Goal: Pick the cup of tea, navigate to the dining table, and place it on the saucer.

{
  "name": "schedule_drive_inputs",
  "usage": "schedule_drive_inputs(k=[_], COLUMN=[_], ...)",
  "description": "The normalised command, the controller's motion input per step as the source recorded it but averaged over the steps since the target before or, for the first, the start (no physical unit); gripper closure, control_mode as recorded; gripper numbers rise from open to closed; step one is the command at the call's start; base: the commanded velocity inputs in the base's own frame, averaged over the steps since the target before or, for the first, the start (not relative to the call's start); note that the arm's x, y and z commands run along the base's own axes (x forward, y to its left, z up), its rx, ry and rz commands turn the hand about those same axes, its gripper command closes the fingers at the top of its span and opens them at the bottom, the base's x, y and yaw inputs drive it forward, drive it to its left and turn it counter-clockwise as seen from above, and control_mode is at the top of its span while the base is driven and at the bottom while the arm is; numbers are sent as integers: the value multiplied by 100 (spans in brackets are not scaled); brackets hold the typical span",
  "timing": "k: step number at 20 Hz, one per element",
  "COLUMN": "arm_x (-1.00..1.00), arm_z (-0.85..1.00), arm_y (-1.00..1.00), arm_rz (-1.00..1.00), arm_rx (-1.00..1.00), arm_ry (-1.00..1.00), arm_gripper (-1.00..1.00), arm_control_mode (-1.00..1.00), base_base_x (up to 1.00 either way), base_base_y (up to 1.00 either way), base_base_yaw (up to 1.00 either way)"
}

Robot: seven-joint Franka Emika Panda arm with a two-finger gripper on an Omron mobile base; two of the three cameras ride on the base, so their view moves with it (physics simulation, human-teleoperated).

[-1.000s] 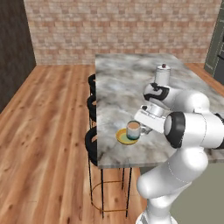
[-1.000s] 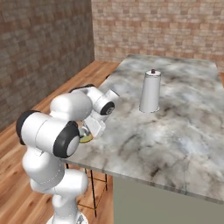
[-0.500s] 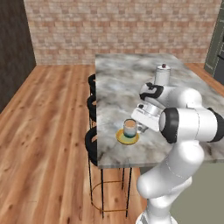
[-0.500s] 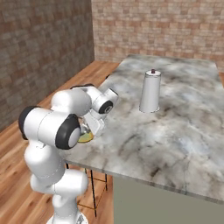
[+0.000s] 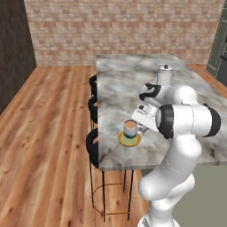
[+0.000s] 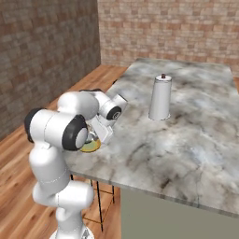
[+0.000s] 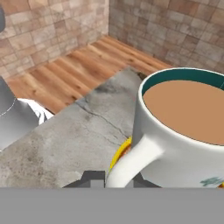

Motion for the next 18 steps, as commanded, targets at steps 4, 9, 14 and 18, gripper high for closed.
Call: schedule_drive_inputs(k=[4,9,14,18], arm_x=[14,13,19,6], arm_z=[-10,-18,-20,-32], arm_y=[0,6,1,5], arm_rz=[0,0,0,0], arm_rx=[0,0,0,0], arm_ry=[0,0,0,0], arm_gripper=[100,100,100,100], arm_control_mode=[-100,-100,-100,-100], base_base_x=[0,0,0,0], base_base_y=[0,0,0,0], base_base_yaw=[0,0,0,0])
